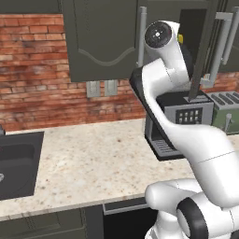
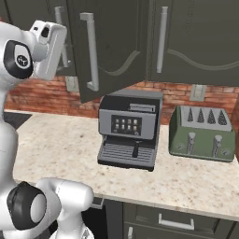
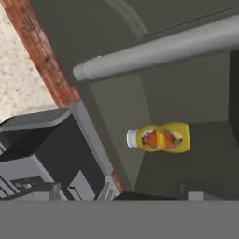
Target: The dining table condiment station is running low on mustard. Refill the condiment station by opening the cabinet and taking the mustard from the cabinet and placing it on the dining table.
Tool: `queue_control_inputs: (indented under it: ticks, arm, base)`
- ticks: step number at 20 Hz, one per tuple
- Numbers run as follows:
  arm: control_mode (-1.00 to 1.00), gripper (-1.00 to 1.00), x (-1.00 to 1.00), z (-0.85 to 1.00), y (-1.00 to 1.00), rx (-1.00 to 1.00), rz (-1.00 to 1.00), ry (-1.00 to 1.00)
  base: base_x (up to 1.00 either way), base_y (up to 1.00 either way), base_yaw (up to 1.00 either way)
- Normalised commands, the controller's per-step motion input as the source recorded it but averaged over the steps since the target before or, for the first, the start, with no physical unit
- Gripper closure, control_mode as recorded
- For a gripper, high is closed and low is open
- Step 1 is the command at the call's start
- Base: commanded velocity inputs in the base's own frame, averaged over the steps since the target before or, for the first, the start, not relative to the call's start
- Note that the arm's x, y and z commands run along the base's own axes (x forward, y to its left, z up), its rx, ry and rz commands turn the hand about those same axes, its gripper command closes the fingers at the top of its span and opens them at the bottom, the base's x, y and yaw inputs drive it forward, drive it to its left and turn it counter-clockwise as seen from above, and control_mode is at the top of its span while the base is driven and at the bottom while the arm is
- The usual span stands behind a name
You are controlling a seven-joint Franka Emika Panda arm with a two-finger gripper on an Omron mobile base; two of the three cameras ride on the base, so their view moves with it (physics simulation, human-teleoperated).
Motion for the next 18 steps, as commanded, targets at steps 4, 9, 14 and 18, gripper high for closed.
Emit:
queue_control_inputs:
  ticks: [4,9,14,18]
  arm:
    - [-1.00,-1.00,0.22,-0.01,-0.64,-0.13,-0.25,0.12]
    - [-1.00,-1.00,0.07,-0.07,-0.69,-0.11,-0.26,0.11]
    - [-1.00,-1.00,-0.11,-0.09,-0.60,-0.10,-0.24,0.07]
    - [-1.00,-1.00,-0.88,-0.15,-0.86,-0.02,-0.24,0.00]
  base:
    - [0.00,0.00,0.00]
    - [0.00,0.00,0.00]
    - [0.00,0.00,0.00]
    - [0.00,0.00,0.00]
